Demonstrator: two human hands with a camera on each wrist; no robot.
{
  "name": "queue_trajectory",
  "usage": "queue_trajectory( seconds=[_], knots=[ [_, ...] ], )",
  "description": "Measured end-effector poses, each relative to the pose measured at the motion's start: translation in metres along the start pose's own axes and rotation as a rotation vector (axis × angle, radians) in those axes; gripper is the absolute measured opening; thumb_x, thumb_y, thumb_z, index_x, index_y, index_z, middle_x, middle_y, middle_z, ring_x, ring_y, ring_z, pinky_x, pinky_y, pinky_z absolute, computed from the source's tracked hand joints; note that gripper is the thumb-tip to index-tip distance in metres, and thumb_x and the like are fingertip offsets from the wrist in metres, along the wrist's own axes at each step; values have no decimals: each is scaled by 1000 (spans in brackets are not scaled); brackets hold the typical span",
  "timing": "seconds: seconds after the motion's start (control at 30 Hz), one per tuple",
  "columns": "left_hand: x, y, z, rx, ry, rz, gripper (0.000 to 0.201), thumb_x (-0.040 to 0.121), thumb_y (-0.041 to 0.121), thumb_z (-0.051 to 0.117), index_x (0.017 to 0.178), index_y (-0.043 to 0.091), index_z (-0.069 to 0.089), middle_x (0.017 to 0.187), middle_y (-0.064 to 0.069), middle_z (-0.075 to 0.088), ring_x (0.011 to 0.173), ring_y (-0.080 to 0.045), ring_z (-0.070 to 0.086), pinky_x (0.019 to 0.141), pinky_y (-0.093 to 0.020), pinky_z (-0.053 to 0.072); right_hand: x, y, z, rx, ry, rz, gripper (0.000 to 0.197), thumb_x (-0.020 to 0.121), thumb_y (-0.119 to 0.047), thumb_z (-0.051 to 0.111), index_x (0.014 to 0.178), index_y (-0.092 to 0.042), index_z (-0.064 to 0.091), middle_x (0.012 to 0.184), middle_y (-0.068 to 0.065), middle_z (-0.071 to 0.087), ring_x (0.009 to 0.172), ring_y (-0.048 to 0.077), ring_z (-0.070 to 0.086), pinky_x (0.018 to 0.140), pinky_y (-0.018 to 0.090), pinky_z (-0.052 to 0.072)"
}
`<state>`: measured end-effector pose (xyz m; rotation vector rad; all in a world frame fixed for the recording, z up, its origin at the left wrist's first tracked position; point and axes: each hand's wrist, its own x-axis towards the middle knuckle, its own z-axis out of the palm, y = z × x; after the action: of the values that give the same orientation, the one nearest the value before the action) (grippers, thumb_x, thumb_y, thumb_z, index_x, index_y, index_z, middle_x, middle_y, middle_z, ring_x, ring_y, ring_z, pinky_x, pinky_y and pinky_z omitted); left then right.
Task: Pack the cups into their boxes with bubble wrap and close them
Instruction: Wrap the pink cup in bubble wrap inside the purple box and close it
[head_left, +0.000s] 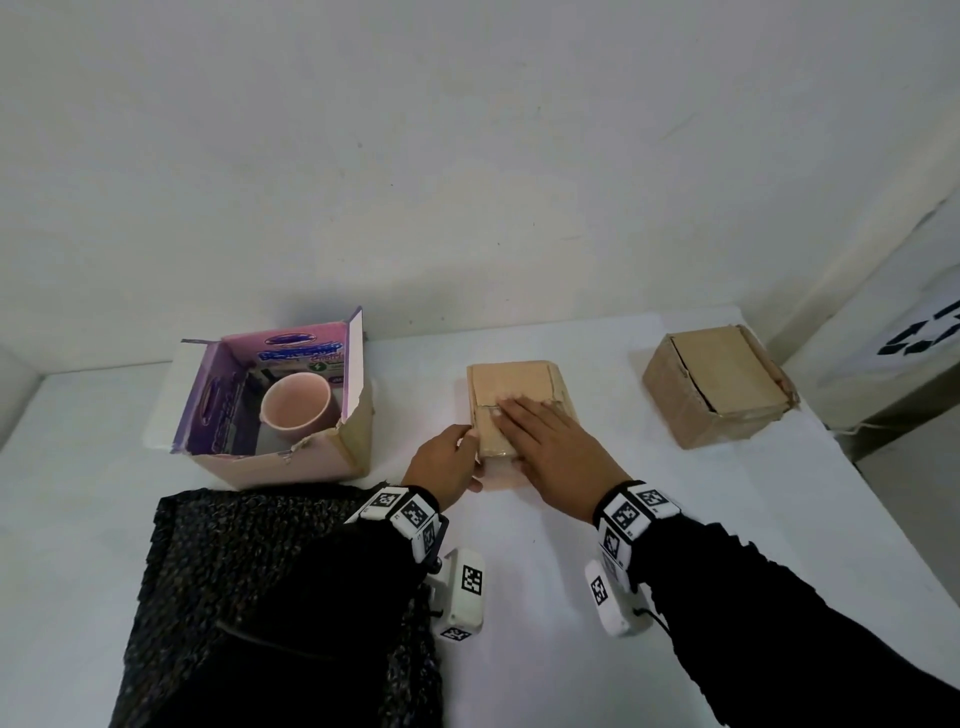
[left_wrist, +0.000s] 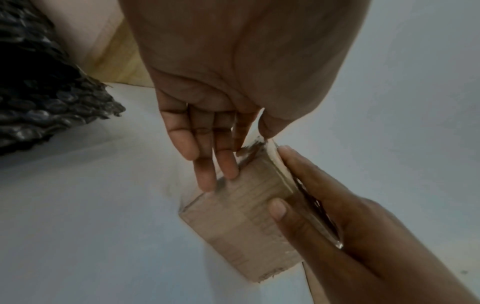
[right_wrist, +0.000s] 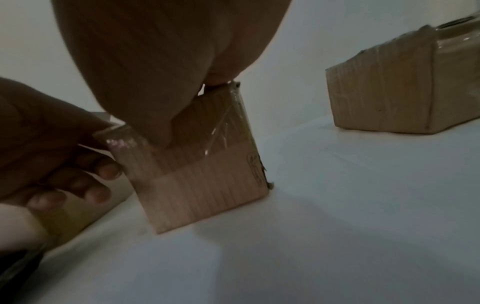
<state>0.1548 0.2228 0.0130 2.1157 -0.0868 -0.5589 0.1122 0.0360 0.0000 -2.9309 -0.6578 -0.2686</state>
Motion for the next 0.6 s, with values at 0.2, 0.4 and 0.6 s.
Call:
queue_trajectory(
  seconds=[0.2,0.4,0.6],
  knots=[
    [-8,-9,6,-32,41,88,32,100,36,44,113,12,61,96,-3,71,78,-14,71,79,-38,56,-27,-7,8,4,188,-1,59,72,7,61,130,-8,58,133,10,59,122,26,57,100,37,49],
    [-3,-2,23,-133,4,99,32,102,26,42,117,6,61,94,-2,69,80,-17,71,80,-36,57,-29,3,-15,-54,191,103,29,75,-2,64,99,-17,62,104,1,63,90,24,56,68,32,45],
    [13,16,49,-15,-89,187,47,97,36,36,141,22,44,131,-4,59,117,-23,58,99,-41,45,-21,31,-25,-36,176,335,25,77,-8,67,97,-19,59,94,4,57,86,26,51,62,32,41]
  ],
)
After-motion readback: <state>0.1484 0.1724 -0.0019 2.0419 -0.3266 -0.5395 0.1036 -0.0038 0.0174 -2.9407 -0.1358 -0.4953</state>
